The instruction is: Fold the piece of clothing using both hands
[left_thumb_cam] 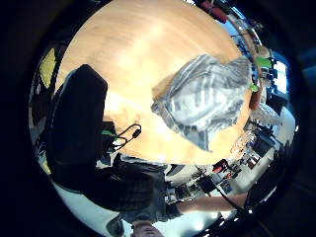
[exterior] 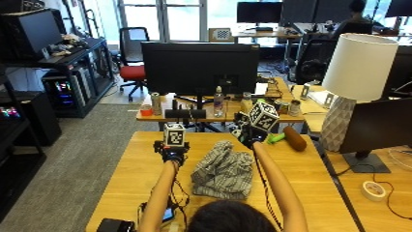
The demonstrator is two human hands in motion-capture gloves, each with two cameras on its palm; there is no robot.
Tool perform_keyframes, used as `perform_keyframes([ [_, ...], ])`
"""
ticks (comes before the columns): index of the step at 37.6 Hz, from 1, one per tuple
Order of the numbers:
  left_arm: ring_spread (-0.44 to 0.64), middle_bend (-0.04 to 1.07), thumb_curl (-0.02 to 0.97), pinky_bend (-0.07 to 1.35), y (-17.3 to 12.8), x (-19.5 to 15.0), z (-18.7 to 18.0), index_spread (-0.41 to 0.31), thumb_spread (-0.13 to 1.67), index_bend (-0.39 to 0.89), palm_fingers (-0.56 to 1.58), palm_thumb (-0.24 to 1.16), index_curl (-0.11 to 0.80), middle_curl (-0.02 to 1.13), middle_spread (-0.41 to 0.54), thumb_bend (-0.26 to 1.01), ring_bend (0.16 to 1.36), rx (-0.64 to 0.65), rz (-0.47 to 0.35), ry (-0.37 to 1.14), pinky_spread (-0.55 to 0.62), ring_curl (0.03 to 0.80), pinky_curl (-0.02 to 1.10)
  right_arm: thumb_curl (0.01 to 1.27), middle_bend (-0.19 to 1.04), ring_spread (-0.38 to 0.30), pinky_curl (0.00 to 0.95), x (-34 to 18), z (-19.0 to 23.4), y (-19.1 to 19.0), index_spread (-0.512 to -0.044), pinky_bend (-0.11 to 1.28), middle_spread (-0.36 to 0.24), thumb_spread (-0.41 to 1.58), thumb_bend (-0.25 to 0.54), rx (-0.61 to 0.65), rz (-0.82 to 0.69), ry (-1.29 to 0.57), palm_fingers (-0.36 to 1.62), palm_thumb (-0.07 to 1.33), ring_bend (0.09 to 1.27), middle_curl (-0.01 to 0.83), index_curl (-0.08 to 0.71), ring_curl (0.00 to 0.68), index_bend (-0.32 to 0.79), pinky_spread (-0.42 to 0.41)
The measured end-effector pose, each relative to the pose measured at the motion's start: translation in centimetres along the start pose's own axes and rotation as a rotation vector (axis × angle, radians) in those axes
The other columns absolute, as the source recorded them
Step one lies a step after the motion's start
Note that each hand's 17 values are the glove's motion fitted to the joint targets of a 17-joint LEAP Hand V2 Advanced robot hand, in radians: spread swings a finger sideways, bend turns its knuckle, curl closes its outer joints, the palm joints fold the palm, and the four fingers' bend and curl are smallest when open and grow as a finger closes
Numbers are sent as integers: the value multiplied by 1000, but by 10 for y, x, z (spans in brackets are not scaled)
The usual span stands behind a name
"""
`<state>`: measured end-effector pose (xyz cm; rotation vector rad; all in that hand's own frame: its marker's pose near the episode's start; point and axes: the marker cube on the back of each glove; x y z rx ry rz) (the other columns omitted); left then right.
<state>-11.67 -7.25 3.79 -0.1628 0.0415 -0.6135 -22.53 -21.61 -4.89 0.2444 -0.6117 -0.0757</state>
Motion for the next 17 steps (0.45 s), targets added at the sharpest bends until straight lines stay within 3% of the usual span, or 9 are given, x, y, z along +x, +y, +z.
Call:
perform_keyframes([
  [5,376,152,232,421,10,12,-22,-43,1498,210,190,225,415,232,190,50,545,92,70,8,381,263,304,404,276,-104,361,6,-53,24,-247,746,-43,1233,-7,64,-16,126,910,860,633,436,87,397,82,-125],
  [12,324,167,225,405,18,28,-33,-52,1467,181,243,217,411,243,156,31,551,182,115,-24,367,267,306,403,287,-107,340,28,-68,29,-242,672,-54,1254,-5,134,-5,191,999,880,597,437,120,387,92,-111],
  [15,311,162,223,399,25,35,-32,-55,1456,181,246,219,409,246,149,25,552,102,175,-32,364,271,309,402,282,-107,340,35,-62,25,-241,657,-55,1259,-8,95,16,214,1008,883,590,438,127,390,80,-108],
  [17,305,161,222,400,41,37,-29,-57,1448,177,251,219,407,250,146,20,547,-73,244,-51,360,271,313,401,278,-108,342,38,-57,22,-240,650,-57,1261,-9,63,33,233,1011,885,584,438,132,392,75,-107],
])
